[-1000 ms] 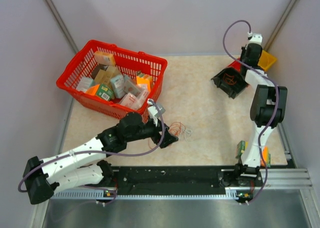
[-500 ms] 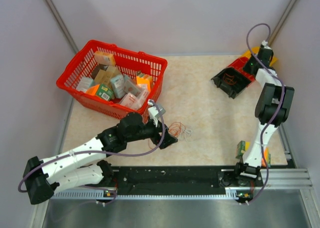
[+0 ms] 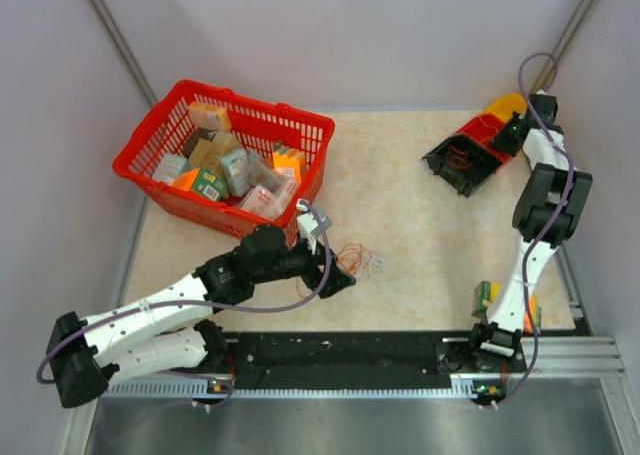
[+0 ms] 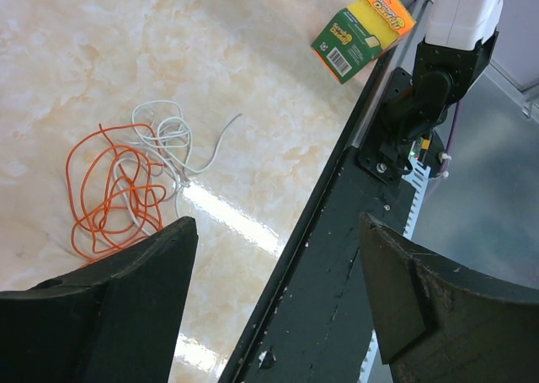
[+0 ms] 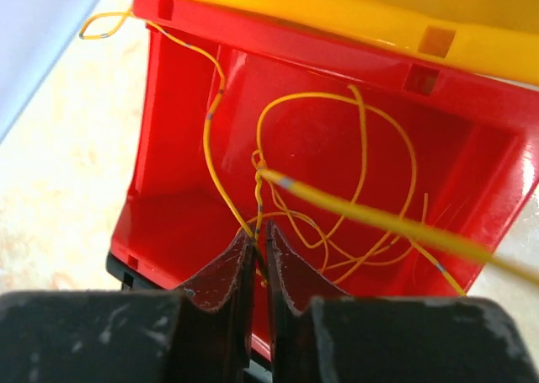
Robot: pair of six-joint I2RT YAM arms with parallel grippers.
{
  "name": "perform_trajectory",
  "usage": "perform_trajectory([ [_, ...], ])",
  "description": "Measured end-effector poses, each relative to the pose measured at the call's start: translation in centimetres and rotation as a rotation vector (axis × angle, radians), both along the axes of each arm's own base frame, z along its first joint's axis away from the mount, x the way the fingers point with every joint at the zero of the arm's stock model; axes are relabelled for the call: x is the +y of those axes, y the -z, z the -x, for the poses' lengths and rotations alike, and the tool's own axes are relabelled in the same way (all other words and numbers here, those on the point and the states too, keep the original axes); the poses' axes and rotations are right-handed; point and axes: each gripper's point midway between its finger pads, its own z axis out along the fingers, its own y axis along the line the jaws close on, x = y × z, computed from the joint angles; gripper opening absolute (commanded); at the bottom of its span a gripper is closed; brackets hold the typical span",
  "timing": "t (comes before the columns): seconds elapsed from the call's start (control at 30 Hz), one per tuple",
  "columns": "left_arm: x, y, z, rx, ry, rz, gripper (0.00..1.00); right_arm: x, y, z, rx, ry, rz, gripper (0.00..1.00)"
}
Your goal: Untangle the cables
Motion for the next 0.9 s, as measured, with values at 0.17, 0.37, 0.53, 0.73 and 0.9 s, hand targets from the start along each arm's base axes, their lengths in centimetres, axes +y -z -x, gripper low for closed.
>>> perform_trajectory([
  [0.17,-0.1,0.3,0.1,0.008,0.008,-0.007,0.81,0.4,1.0,0.1,0.035,-0.024,0.004,0.27],
  [0.37,-0.2,0.4,0.2,0.011,0.014,-0.008,0.81,1.0,0.4,0.1,0.032,-0.045,0.013,0.38],
  [0.53,-0.2,0.4,0.2,0.012,0.017,-0.007,0.81,1.7,-2.4,0.3,-0.002,-0.057,0.015,0.49],
  [0.73,-0.2,0.6,0.3,0.014,0.018,-0.008,0.82,1.8,-8.3,0.5,-0.104,-0.054,0.05,0.66],
  [0.9,0.2,1.4,0.5,0.018,0.019,-0.022,0.82,1.6,-10.8,0.7,-0.151,-0.043,0.071,0.73],
])
